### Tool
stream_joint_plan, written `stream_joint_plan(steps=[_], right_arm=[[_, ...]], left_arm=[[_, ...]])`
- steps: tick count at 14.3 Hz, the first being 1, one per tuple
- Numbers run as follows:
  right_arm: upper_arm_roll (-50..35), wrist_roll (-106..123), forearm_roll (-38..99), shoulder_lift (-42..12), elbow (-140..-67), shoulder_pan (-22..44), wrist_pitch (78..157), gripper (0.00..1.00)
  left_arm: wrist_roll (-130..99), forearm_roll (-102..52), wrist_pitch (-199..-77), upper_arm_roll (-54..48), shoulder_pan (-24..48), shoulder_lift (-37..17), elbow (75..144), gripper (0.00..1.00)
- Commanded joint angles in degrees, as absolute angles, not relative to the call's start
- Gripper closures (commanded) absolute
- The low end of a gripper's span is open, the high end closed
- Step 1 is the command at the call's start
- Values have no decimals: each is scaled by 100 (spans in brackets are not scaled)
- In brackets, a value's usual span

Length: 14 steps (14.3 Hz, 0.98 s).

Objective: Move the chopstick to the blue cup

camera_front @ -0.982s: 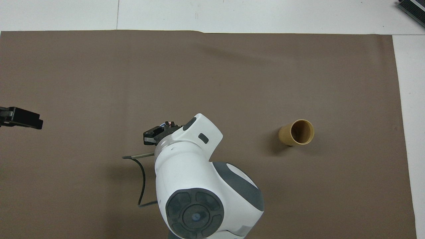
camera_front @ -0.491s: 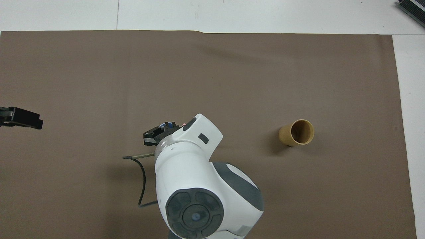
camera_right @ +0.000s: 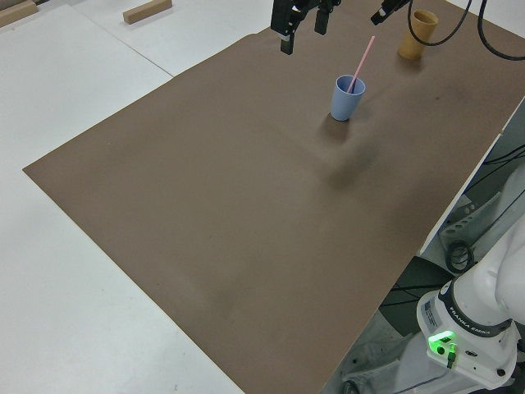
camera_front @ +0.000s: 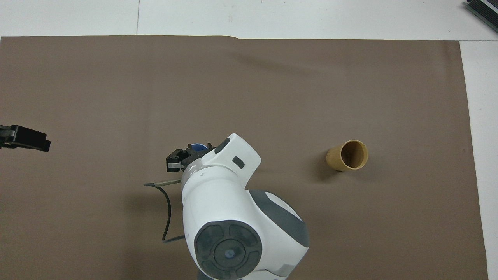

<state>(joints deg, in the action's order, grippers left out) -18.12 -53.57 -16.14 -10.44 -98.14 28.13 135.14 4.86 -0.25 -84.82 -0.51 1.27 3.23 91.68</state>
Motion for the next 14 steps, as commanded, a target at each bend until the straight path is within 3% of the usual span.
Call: stream_joint_plan(steps=[1, 9, 14], right_arm=[[-1828, -5572, -1767, -932, -9853, 2751, 13334, 0], [-1811, -4872, -1391, 8, -9931, 1856, 11771, 0], [-1802, -2781, -616, 351, -9958, 574, 10663, 0]], left_arm=[[545, -97, -8411, -62, 70, 378, 9141, 0], [545, -97, -8411, -70, 70, 378, 9149, 0], [545, -97, -8411, -62, 70, 369, 9149, 0]])
